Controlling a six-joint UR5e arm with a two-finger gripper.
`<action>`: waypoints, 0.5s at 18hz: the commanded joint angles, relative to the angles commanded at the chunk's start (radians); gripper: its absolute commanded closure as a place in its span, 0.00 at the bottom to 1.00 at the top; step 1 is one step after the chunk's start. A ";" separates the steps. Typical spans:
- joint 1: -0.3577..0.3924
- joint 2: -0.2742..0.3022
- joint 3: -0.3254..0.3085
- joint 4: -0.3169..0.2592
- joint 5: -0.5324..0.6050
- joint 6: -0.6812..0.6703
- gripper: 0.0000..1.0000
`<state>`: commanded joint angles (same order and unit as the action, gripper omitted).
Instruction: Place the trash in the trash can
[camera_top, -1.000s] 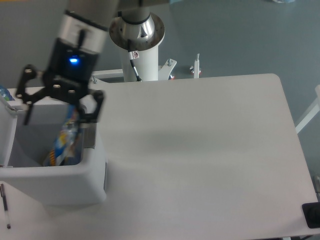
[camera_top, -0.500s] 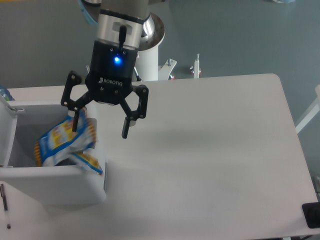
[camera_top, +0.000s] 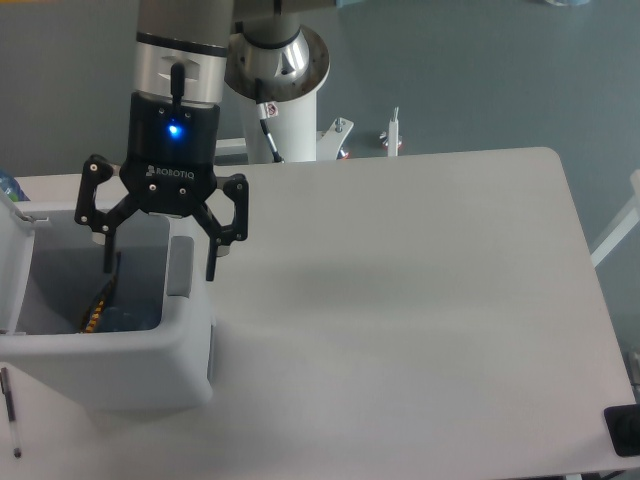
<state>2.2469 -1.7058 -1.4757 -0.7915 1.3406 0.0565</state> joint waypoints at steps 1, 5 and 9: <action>0.035 -0.005 0.003 0.000 0.000 0.029 0.00; 0.170 -0.005 0.005 -0.003 0.035 0.135 0.00; 0.305 0.011 0.018 -0.018 0.045 0.300 0.00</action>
<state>2.5522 -1.6951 -1.4572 -0.8099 1.3852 0.3569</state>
